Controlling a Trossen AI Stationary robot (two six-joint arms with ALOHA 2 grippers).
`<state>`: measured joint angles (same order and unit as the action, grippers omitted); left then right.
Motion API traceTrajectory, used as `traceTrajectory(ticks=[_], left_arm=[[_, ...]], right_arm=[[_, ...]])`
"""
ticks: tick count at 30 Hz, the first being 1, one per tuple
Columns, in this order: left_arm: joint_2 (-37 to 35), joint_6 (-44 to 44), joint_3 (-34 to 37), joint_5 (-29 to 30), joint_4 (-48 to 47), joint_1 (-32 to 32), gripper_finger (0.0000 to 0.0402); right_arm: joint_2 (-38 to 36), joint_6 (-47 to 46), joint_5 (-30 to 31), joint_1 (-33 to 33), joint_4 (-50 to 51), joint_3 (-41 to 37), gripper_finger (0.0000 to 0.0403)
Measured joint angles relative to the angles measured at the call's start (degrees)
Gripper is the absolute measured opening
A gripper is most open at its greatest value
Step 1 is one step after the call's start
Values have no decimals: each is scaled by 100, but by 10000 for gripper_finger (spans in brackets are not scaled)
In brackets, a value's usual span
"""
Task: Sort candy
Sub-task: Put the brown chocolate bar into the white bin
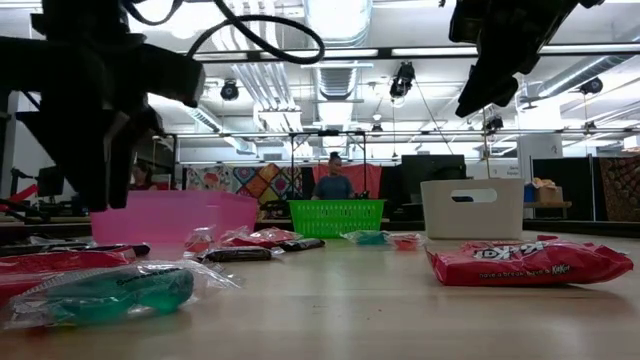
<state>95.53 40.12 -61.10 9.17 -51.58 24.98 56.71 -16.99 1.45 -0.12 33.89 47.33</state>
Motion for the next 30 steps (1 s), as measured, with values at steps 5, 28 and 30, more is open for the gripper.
traceTrajectory(ticks=[5, 28, 30], left_arm=[[0, 177, 83, 250, 14, 181, 187], [-8, 440, 1072, 755, 1064, 436, 155], [-15, 480, 1158, 763, 1187, 438, 153]], right_arm=[[0, 2, -2, 0, -2, 0, 139], [-2, 0, -13, 0, -186, -68, 139], [0, 2, -13, 0, -186, -68, 139]])
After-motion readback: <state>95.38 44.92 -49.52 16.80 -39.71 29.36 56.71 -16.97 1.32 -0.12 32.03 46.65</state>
